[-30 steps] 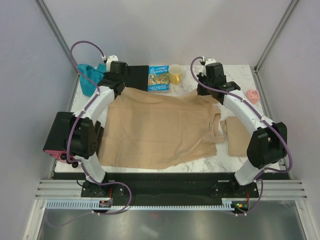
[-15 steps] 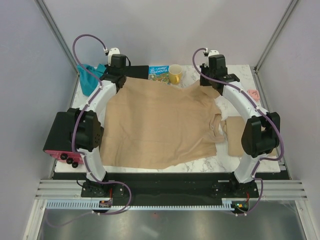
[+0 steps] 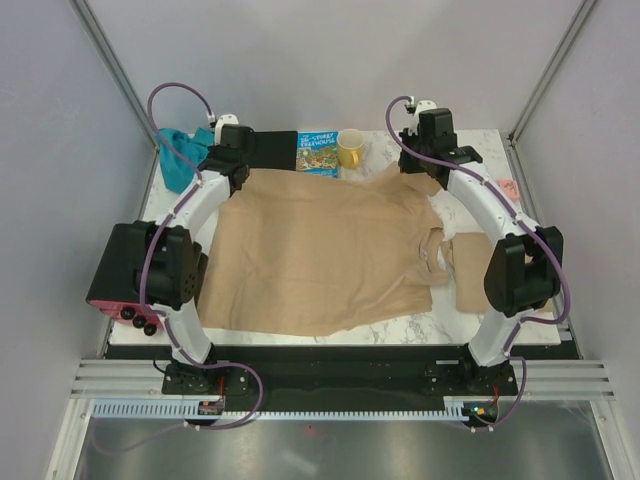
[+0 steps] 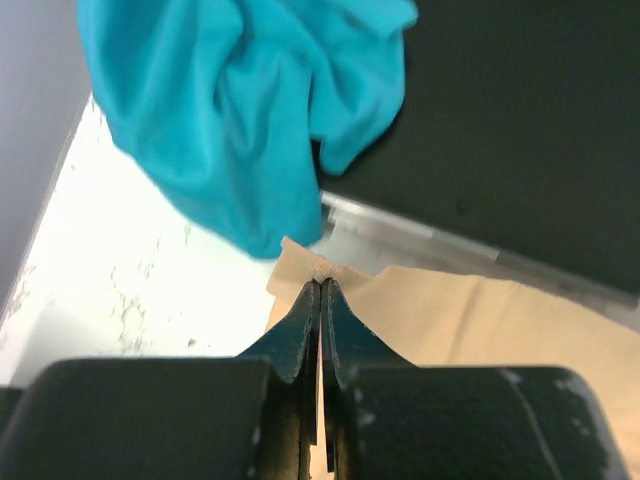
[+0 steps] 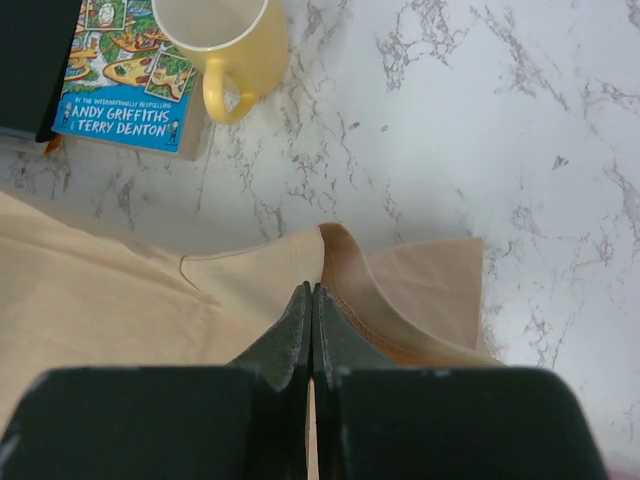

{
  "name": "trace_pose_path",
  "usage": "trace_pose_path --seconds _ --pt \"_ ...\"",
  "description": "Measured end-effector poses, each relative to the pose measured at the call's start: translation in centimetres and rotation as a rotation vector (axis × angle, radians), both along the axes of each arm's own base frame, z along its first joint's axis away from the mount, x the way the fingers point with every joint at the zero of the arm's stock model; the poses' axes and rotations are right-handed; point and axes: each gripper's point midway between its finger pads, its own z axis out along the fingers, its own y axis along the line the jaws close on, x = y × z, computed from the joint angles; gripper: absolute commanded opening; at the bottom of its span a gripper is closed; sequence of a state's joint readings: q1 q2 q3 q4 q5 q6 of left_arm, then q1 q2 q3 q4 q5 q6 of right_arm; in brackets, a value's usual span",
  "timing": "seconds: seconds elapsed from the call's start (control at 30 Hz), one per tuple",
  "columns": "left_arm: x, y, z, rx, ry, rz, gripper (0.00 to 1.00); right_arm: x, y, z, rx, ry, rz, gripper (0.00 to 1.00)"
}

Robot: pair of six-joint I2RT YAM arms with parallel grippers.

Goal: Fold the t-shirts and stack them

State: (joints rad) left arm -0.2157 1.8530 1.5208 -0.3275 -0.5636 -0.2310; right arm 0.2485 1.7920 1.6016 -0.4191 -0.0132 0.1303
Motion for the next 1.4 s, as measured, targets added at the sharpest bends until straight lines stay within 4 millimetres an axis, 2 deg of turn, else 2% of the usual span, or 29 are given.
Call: trace_pose_path --seconds 0.1,0.17,0.37,0.47,0.7,0.97,1.13,1.4 --pt "-2.1 0.2 -1.1 -0.007 0.05 -0.006 0.02 -1.2 0.6 -0.3 0.004 0.022 0.024 0.0" --pt "-3.3 0.3 -0.9 -0.013 0.059 -0.007 0.02 -2.3 1.2 -0.6 0.002 0.035 0.039 0.0" --pt "-6.4 0.4 2.1 -0.032 0.007 -0.017 0.02 -6.6 3.0 -1.2 0.002 0.075 0.092 0.0" --pt "-7.4 0.1 2.6 -0.039 -0.007 -0.026 0.02 -8.2 3.3 -1.7 0.008 0.093 0.1 0.0" --pt "-8.8 -1.3 0.2 -0.037 0.081 -0.068 0.02 -11.5 2.9 -3.3 0.013 0.15 0.092 0.0" --pt "-10.4 -2.2 -4.1 -0.009 0.251 -0.095 0.02 -12.7 2.9 -3.6 0.022 0.178 0.085 0.0" --pt "-10.9 -2.2 -4.4 0.002 0.288 -0.094 0.02 -13.7 3.2 -4.9 0.023 0.218 0.086 0.0" --pt "-11.3 -1.4 -5.3 0.036 0.341 -0.056 0.02 -16.1 4.4 -8.7 0.002 0.332 0.114 0.0"
